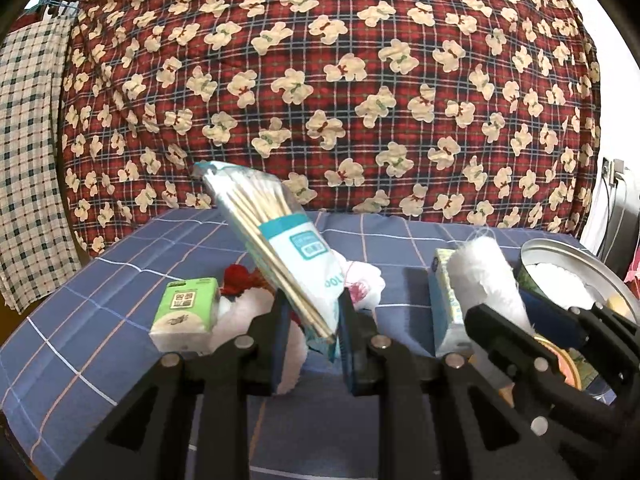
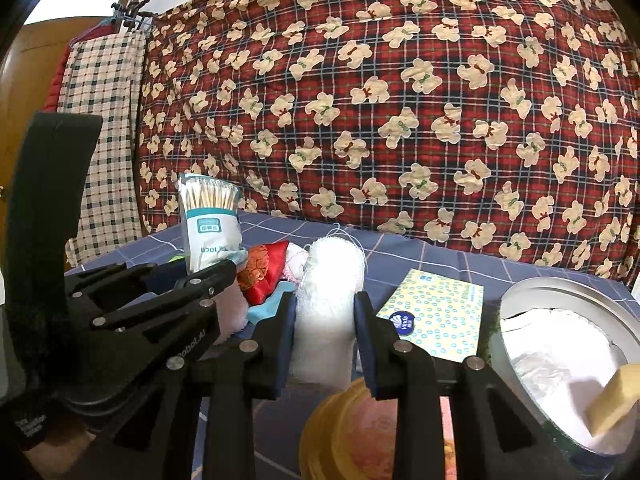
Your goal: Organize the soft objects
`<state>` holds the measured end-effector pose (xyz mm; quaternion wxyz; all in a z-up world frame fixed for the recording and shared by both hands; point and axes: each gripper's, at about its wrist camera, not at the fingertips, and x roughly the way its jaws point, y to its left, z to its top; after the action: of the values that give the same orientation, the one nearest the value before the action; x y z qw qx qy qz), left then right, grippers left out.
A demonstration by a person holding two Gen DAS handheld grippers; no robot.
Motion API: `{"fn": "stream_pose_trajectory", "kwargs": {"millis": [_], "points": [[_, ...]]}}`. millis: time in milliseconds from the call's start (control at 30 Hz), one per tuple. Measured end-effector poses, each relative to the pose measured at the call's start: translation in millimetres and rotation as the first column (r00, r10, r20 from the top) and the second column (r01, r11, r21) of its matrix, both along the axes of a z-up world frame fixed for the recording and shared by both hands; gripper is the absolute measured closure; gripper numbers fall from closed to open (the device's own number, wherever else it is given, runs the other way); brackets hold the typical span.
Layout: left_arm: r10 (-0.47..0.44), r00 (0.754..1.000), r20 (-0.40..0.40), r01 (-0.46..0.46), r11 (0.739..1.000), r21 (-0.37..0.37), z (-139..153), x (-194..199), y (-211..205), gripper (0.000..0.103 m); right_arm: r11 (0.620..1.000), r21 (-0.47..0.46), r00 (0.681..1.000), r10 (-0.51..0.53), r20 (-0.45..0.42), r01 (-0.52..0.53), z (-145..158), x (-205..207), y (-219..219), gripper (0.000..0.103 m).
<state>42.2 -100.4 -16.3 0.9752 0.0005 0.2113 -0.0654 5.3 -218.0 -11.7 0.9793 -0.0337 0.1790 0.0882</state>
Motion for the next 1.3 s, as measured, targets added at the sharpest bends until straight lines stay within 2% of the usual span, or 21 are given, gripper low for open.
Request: {"fn": "stream_pose_trajectory", "kwargs": {"millis": [200,467,733,967,1067,1300], "points": [[-0.053,0.998,-0.020,0.053,0.999,0.001,1.9,-3.2,-16.7,0.083,1.000,-0.007,1.000,-0.028,0.009,0.028,3.1,-7.6,-16.8,0.071],[-0.211,0.976,-0.045,0.211,0.977,0.005,22.5,-14.0,-65.5,0.083,0.991,0.057,0.993,-0.120,0.020,0.118,22.3,-18.9,-73.4,0.071],[-0.353,0.931,-0.091,0.354,0.935,-0.004,38.3,-16.8,-121.3,0.083,0.963,0.119,0.970,-0.241,-0.011,0.241,27.4,-26.1,-141.5,0.071],[-0.468,0.866,-0.175,0.468,0.882,-0.043,40.9,-17.9,-164.8,0.083,0.928,0.171,0.943,-0.322,-0.083,0.332,23.4,-26.9,-197.7,0.072],[-0.498,0.841,-0.210,0.498,0.865,-0.057,39.4,-16.9,-180.6,0.083,0.916,0.181,0.933,-0.342,-0.115,0.358,19.0,-27.3,-216.4,0.072],[-0.516,0.814,-0.265,0.533,0.846,-0.012,31.7,-19.6,-215.0,0.083,0.899,0.188,0.916,-0.370,-0.153,0.395,10.5,-28.7,-243.0,0.071]]}}
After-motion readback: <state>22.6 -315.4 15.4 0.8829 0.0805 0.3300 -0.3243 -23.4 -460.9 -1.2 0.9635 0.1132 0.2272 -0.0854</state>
